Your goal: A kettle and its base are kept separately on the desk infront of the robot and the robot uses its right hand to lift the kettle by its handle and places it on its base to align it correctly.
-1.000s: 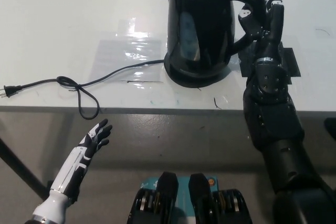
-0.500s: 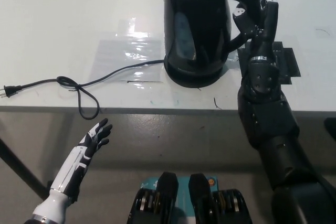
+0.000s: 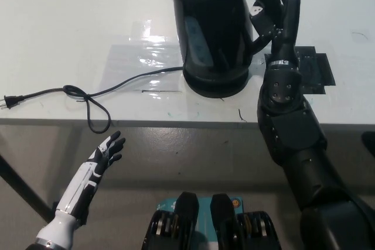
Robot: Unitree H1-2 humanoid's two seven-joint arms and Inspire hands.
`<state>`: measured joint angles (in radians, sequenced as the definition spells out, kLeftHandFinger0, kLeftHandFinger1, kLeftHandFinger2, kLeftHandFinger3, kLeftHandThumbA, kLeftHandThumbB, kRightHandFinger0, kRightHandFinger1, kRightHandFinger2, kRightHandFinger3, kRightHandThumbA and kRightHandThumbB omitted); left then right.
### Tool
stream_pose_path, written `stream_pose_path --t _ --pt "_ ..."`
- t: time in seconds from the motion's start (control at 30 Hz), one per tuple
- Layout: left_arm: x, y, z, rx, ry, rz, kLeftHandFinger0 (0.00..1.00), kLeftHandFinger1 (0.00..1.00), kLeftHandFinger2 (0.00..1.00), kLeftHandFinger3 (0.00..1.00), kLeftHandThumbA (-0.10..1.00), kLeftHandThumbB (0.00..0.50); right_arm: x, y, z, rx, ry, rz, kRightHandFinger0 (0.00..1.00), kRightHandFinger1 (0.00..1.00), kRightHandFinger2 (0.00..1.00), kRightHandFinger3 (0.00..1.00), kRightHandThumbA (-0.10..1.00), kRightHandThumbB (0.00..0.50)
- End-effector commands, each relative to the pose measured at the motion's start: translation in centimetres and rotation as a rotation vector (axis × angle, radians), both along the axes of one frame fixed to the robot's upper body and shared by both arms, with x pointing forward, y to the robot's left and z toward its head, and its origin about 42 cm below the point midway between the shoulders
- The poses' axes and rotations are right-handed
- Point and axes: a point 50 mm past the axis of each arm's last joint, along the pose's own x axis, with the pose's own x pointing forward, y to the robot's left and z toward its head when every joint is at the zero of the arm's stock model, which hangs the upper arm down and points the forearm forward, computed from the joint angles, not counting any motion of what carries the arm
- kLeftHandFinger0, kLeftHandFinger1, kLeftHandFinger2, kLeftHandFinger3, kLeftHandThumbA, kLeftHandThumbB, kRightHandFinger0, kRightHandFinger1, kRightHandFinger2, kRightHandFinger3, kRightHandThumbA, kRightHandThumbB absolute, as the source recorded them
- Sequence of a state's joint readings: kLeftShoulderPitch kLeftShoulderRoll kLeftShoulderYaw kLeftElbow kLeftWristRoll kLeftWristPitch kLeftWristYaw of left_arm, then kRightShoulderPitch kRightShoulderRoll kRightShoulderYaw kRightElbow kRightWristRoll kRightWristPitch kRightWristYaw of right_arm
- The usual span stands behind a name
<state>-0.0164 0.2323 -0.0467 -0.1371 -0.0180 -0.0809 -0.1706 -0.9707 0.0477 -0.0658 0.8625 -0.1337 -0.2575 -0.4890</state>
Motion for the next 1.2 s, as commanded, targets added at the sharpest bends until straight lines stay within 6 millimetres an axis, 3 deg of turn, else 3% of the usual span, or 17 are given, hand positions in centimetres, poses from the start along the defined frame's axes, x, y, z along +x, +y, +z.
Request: stream_pose_path --t 0.0,0.17,0.37,0.6,0.8,0.9,0.93,0.97,1.17 --pt "0.6 0.3 1.5 0.021 -0.058 -0.03 1.0 1.0 1.0 1.0 1.0 0.123 0.2 2.6 5.1 0.026 -0.19 0.048 0.0 0.13 0.56 0.69 -0.1 0.145" --pt "0.6 0.4 1.6 0.02 -0.062 -0.031 1.0 1.0 1.0 1.0 1.0 0.113 0.2 2.4 4.7 0.016 -0.176 0.047 0.0 0.14 0.57 0.71 -0.1 0.141" --pt "0.7 0.4 1.5 0.022 -0.063 -0.027 1.0 1.0 1.0 1.0 1.0 0.106 0.1 1.9 3.8 0.051 -0.178 0.049 0.0 0.1 0.52 0.66 -0.1 0.139" --pt "0.5 0.4 1.3 0.009 -0.055 -0.026 1.0 1.0 1.0 1.0 1.0 0.11 -0.2 1.0 2.5 0.099 -0.138 0.059 0.0 0.14 0.6 0.73 -0.1 0.119" --pt "0.6 0.4 1.3 0.018 -0.057 -0.023 1.0 1.0 1.0 1.0 1.0 0.099 0.0 -1.1 1.7 0.106 -0.14 0.032 0.0 0.18 0.66 0.75 -0.1 0.124" --pt "0.5 0.4 1.3 0.015 -0.056 -0.019 1.0 1.0 1.0 1.0 1.0 0.098 -0.1 -2.5 1.6 0.05 -0.133 -0.033 0.0 0.17 0.63 0.74 -0.1 0.123" --pt "0.5 0.4 1.2 0.013 -0.056 -0.018 1.0 1.0 1.0 1.0 1.0 0.097 -0.2 -2.7 1.6 0.059 -0.138 -0.031 0.0 0.16 0.63 0.73 -0.1 0.102" --pt "0.5 0.4 1.2 0.012 -0.054 -0.018 1.0 1.0 1.0 1.0 1.0 0.096 -0.2 -2.8 1.5 0.062 -0.139 -0.032 0.0 0.18 0.64 0.74 -0.1 0.121" --pt "0.4 0.3 1.1 0.009 -0.053 -0.024 1.0 1.0 1.0 1.0 1.0 0.083 -0.9 -3.8 0.8 0.096 -0.144 -0.042 0.0 0.18 0.64 0.74 -0.1 0.126"
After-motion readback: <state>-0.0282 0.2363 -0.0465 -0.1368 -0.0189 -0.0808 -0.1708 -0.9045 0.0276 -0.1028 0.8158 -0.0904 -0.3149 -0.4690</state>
